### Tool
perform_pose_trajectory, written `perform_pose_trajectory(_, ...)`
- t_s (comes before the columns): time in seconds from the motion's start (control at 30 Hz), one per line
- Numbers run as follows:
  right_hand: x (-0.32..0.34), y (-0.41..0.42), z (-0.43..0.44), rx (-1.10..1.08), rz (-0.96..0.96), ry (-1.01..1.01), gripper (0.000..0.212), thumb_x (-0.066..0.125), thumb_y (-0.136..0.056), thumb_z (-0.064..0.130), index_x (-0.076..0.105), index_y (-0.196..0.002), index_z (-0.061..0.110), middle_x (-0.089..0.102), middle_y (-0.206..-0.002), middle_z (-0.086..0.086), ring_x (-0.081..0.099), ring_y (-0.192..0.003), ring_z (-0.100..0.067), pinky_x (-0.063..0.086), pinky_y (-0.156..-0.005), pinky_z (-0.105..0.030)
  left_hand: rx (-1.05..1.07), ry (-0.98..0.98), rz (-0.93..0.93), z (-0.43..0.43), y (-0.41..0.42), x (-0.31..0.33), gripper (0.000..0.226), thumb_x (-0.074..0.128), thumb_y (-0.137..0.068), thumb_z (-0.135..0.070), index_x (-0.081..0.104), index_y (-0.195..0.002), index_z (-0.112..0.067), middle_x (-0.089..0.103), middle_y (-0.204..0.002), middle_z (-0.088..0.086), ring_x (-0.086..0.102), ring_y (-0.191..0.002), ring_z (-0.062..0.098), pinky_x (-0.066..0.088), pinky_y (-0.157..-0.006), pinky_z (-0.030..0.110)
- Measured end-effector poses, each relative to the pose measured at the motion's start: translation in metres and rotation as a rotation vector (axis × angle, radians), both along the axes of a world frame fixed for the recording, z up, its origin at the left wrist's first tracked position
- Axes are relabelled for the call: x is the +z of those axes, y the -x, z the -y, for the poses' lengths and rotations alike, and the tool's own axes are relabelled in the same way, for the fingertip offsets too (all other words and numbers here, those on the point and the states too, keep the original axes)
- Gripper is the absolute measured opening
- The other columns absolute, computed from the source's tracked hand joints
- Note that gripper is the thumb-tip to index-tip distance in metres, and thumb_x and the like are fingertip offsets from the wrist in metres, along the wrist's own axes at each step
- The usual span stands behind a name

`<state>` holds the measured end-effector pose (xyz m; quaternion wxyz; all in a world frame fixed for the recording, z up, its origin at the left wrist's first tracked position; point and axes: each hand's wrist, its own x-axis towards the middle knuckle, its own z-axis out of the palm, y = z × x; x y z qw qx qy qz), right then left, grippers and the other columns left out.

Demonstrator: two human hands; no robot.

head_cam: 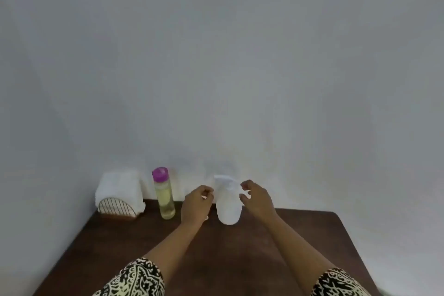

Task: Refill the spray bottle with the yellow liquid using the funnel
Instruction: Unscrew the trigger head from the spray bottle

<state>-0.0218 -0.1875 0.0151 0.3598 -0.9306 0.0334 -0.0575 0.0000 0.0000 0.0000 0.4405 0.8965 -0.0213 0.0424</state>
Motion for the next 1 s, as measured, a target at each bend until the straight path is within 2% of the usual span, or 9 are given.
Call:
perform_pose_trajectory(0.07,-0.021,-0.008,0.006,-0.033,-0.114,-0.077,0.040,0.060,-0.087,0.021,0.052,-0.126,0.016,0.060,-0.126,-0.002,0.057,-0.110,-0.017,0.039,-0.083,-0.021,0.016,0.031,-0.136,0.011,-0.008,-0.029,0.019,0.062,-0.088,-0.021,0.068,-0.106,-0.021,0.071,-0.101,-0.002,0.065,-0.089,0.013,0.049,-0.080,0.022)
perform_pose_trajectory(0.13,-0.040,-0.017,0.009,-0.036,-0.196,-0.147,0.046,0.062,-0.088,0.024,0.049,-0.130,0.013,0.056,-0.131,-0.005,0.056,-0.115,-0.020,0.039,-0.088,-0.022,-0.024,0.053,-0.225,0.024,-0.014,-0.059,0.039,0.069,-0.084,-0.021,0.061,-0.122,-0.014,0.066,-0.116,0.003,0.062,-0.107,0.018,0.047,-0.092,0.026)
perform_pose_trajectory(0.23,-0.055,-0.033,0.005,0.009,-0.196,-0.228,0.053,0.063,-0.088,0.031,0.045,-0.135,0.014,0.051,-0.138,-0.004,0.050,-0.124,-0.022,0.038,-0.098,-0.027,-0.037,0.083,-0.238,0.046,-0.023,-0.085,0.067,0.075,-0.080,-0.026,0.044,-0.139,-0.014,0.051,-0.135,0.004,0.048,-0.127,0.022,0.043,-0.104,0.036)
perform_pose_trajectory(0.3,-0.058,-0.043,0.001,0.040,-0.158,-0.266,0.053,0.062,-0.089,0.034,0.045,-0.135,0.016,0.053,-0.136,-0.001,0.050,-0.124,-0.021,0.037,-0.095,-0.024,-0.030,0.025,-0.206,0.060,-0.031,-0.092,0.077,0.076,-0.079,-0.035,0.037,-0.143,-0.017,0.045,-0.142,0.003,0.042,-0.132,0.021,0.040,-0.105,0.036)
perform_pose_trajectory(0.43,-0.069,-0.050,-0.010,0.044,-0.082,-0.355,0.040,0.061,-0.090,0.031,0.050,-0.125,0.018,0.062,-0.122,0.000,0.056,-0.109,-0.014,0.040,-0.085,-0.022,-0.026,-0.026,-0.118,0.073,-0.036,-0.104,0.072,0.074,-0.080,-0.034,0.040,-0.139,-0.013,0.047,-0.139,0.006,0.044,-0.130,0.023,0.042,-0.104,0.040)
perform_pose_trajectory(0.57,-0.085,-0.039,-0.019,-0.047,-0.006,-0.295,0.029,0.058,-0.090,0.038,0.057,-0.111,0.019,0.067,-0.101,0.002,0.062,-0.094,-0.016,0.049,-0.078,-0.029,-0.026,0.009,-0.056,0.067,-0.022,-0.111,0.063,0.074,-0.080,-0.031,0.045,-0.134,-0.014,0.054,-0.131,0.003,0.051,-0.122,0.020,0.048,-0.096,0.038)
perform_pose_trajectory(0.77,-0.089,0.009,-0.028,-0.027,0.003,-0.224,0.040,0.062,-0.084,0.046,0.058,-0.116,0.021,0.066,-0.104,0.008,0.059,-0.094,-0.009,0.045,-0.076,-0.024,-0.116,0.102,-0.116,0.039,0.028,-0.116,0.080,0.068,-0.073,-0.055,0.040,-0.140,-0.022,0.049,-0.139,-0.004,0.048,-0.127,0.014,0.046,-0.101,0.039)
perform_pose_trajectory(0.87,-0.091,0.039,-0.039,-0.019,0.020,-0.183,0.043,0.063,-0.082,0.049,0.059,-0.115,0.023,0.066,-0.102,0.009,0.060,-0.093,-0.009,0.048,-0.076,-0.025,-0.137,0.156,-0.112,0.024,0.064,-0.118,0.074,0.073,-0.076,-0.040,0.040,-0.141,-0.025,0.047,-0.140,-0.008,0.046,-0.128,0.011,0.044,-0.100,0.030)
perform_pose_trajectory(1.0,-0.095,0.080,-0.056,-0.032,0.048,-0.120,0.045,0.062,-0.082,0.053,0.060,-0.113,0.020,0.067,-0.102,0.006,0.062,-0.094,-0.011,0.050,-0.079,-0.026,-0.144,0.183,-0.107,0.007,0.105,-0.120,0.072,0.075,-0.076,-0.034,0.041,-0.140,-0.025,0.048,-0.140,-0.009,0.047,-0.127,0.009,0.045,-0.103,0.035)
